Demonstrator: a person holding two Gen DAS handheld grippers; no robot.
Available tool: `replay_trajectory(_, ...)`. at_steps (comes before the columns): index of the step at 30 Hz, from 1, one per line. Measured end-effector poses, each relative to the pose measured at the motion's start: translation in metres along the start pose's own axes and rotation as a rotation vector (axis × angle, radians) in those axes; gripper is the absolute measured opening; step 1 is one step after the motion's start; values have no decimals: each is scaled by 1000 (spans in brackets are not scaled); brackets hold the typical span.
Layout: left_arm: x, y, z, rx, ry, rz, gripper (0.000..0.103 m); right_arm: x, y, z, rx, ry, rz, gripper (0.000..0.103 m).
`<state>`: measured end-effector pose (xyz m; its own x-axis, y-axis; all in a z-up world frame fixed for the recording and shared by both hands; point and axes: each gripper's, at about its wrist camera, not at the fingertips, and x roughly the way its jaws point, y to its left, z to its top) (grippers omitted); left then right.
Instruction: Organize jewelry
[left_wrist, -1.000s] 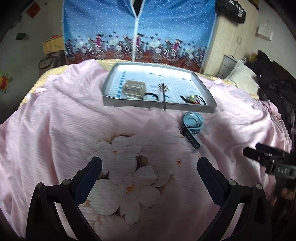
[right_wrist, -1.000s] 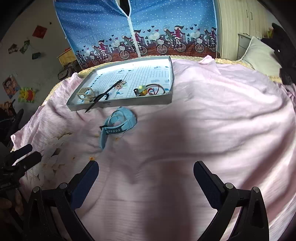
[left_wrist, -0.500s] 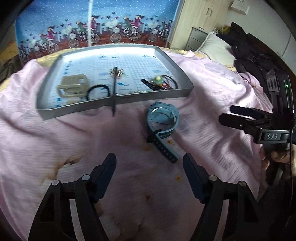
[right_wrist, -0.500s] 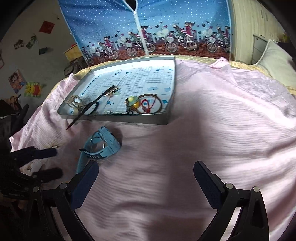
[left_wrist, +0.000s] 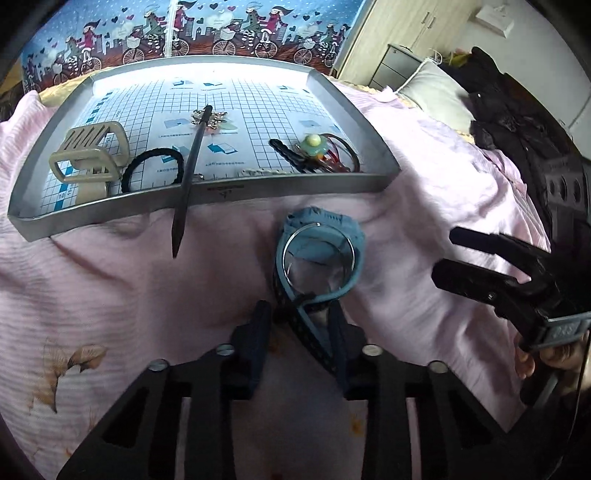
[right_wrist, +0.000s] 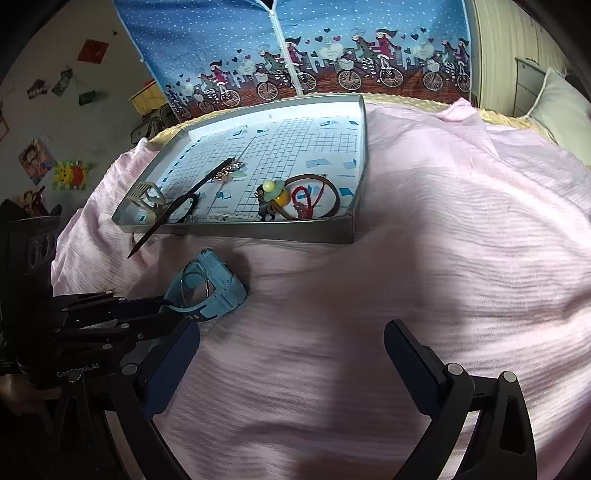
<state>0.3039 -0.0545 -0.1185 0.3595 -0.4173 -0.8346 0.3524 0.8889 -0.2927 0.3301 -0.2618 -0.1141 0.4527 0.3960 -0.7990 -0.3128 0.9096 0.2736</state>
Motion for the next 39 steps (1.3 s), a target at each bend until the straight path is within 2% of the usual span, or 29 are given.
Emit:
replay_trajectory(1,0,1,1,-3,0,-2,23,1,-1,0,10,4,2,101)
replay_trajectory(3,-1,4,1,-8,-3,-4,12,4,-2,-1,21,15,7,101)
replay_trajectory(5,-3,5,0,-16,-7,-6,9,5,-2,-2,22,23,11,101)
replay_trajectory(8,-13,5,0,-40,-50,-30,8,7,0,-4,10,29,20,101)
replay_trajectory(12,-39,9,5,-83,-142,-60,7,11,5,-9,-12,52,45,91)
replay_trajectory(14,-47,10,7,-98,-164,-67,7,15,11,-11,-33,61,57,88)
replay_trajectory(16,-51,13,9,-116,-176,-66,7,18,16,-13,-50,63,76,82)
replay_trajectory(18,-52,18,9,-147,-182,-61,7,20,22,-15,-66,57,98,71)
replay_trajectory(19,-51,21,10,-168,-180,-62,7,21,25,-15,-72,51,107,70)
replay_trajectory(23,-50,32,13,-234,-173,-82,7,29,34,-11,-61,42,207,57)
replay_trajectory(28,-54,36,13,-249,-172,-83,7,45,47,-7,-27,82,283,42)
replay_trajectory(32,-53,35,13,-248,-169,-85,7,50,44,-5,42,87,330,24)
replay_trajectory(35,-53,32,13,-230,-169,-79,7,50,41,-3,61,85,335,11)
replay_trajectory(39,-52,27,12,-205,-174,-60,7,45,44,-5,32,87,296,8)
